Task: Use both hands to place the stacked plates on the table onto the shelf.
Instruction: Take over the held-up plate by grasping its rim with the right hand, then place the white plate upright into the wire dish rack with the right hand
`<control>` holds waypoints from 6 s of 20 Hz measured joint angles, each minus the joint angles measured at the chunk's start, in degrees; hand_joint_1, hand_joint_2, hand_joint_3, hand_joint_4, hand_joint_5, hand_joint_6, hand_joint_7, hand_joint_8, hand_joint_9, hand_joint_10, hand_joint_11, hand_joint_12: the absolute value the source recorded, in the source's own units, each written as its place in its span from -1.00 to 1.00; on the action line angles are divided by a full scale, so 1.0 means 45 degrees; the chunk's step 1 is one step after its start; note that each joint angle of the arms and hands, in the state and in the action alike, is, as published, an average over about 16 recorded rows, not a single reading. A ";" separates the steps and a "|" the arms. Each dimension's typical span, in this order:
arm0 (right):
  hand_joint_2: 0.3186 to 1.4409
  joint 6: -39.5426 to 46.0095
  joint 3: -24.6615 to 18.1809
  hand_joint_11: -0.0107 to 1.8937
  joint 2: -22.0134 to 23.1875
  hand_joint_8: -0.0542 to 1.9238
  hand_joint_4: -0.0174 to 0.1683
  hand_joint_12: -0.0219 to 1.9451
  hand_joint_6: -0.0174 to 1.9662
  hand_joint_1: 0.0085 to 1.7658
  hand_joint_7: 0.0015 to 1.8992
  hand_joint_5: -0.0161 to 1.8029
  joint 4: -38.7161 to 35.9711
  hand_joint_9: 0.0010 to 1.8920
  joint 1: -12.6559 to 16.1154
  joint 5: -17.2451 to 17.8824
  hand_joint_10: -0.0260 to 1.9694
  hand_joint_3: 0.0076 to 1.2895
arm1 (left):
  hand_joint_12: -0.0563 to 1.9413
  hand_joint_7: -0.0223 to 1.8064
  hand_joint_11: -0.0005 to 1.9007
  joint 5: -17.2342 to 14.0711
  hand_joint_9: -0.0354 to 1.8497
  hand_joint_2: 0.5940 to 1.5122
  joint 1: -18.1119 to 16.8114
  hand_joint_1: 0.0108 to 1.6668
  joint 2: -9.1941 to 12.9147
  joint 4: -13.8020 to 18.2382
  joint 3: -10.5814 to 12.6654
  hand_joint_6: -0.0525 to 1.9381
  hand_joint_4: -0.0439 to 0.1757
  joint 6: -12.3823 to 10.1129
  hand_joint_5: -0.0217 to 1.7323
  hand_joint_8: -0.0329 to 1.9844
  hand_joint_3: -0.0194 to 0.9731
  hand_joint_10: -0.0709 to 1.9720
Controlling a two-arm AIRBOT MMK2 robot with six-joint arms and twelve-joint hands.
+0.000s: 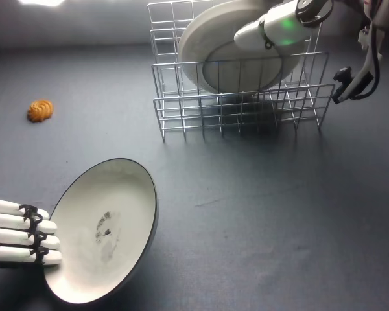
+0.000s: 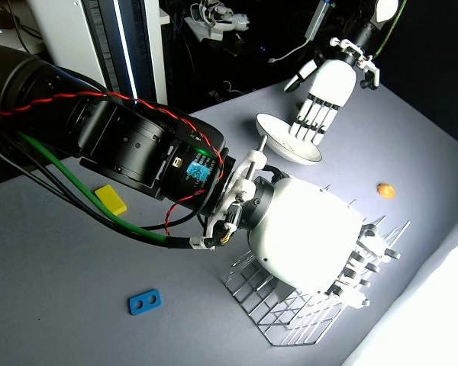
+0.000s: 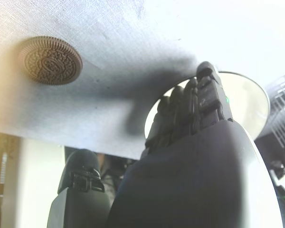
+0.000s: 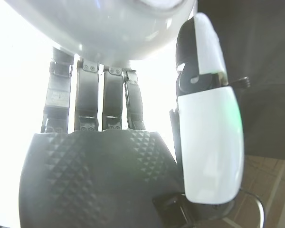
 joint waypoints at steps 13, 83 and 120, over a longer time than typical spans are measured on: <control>0.24 -0.1862 -0.2709 -0.94 0.0723 -0.92 -0.80 0.07 -0.91 0.11 -0.56 -0.54 -0.4465 -0.65 0.0347 0.1284 -0.79 -1.00 | -0.92 -0.98 -0.98 -0.0018 -0.98 0.22 -0.0129 -0.99 0.0045 0.0102 -0.0028 -0.97 -0.67 -0.0009 -0.95 -0.97 -0.93 -0.97; 0.13 -0.8077 -0.3318 0.01 -0.3754 -0.10 -0.91 0.26 -0.41 0.32 0.11 -0.01 -0.6767 0.27 -0.3640 0.2633 -0.35 -1.00 | -0.93 -0.95 -0.98 -0.0433 -0.95 0.21 -0.0764 -1.00 0.0330 -0.2126 0.0642 -0.94 -0.60 -0.0079 -0.94 -0.97 -0.93 -0.93; 0.13 -0.6222 -0.6558 -0.07 0.1505 0.01 -0.80 0.29 -0.08 0.49 0.08 0.06 -0.4757 0.09 -0.1228 0.3000 0.07 -1.00 | -0.94 -0.94 -0.98 0.1575 -0.94 0.17 -0.4425 -1.00 0.0564 -0.2476 0.1122 -0.93 -0.58 -0.0271 -0.92 -0.96 -0.92 -0.92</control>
